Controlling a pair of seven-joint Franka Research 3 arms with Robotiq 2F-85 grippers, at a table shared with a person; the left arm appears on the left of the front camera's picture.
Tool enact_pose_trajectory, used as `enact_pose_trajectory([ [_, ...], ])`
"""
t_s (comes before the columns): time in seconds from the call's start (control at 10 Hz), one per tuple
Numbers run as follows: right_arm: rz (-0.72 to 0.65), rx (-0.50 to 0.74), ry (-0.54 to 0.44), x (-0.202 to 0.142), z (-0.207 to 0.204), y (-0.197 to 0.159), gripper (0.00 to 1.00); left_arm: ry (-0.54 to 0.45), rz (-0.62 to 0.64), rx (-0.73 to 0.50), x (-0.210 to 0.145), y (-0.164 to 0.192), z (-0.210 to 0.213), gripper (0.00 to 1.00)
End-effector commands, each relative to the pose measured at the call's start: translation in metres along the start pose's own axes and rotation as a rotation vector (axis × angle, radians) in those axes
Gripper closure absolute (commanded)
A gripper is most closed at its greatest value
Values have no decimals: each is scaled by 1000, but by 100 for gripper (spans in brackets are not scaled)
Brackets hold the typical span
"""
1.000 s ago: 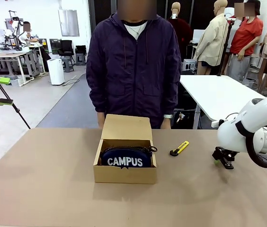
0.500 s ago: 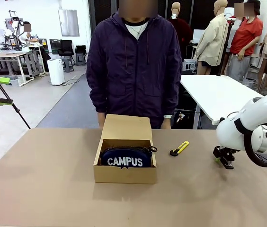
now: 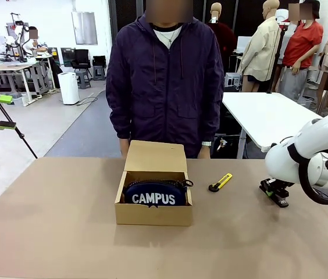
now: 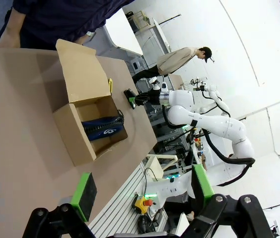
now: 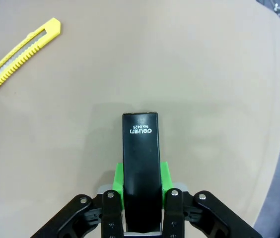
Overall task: Pack the items into the box.
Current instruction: Pick up the item indicated by the person and place it inside the Mailer Box.
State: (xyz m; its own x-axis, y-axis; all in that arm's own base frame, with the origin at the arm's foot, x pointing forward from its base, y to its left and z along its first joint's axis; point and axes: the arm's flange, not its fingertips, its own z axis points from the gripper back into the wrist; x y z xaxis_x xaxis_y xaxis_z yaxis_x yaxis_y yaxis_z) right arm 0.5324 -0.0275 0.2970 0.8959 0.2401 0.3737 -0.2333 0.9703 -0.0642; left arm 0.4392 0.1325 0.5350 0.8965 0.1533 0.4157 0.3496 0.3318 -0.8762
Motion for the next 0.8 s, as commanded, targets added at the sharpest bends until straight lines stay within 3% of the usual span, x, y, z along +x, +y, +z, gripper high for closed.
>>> enact_pose_trajectory([
  [0.0, 22, 28, 4, 1, 1, -9, 100, 7, 10, 6, 0, -3, 1, 0],
  [0.3, 37, 40, 29, 3, 42, -10, 100, 7, 10, 6, 0, -3, 1, 0],
  [0.4, 49, 68, 59, 7, 78, -11, 100, 7, 10, 6, 0, -3, 1, 0],
  [0.7, 132, 62, 28, -2, 188, 11, 100, 7, 10, 6, 0, -3, 1, 0],
])
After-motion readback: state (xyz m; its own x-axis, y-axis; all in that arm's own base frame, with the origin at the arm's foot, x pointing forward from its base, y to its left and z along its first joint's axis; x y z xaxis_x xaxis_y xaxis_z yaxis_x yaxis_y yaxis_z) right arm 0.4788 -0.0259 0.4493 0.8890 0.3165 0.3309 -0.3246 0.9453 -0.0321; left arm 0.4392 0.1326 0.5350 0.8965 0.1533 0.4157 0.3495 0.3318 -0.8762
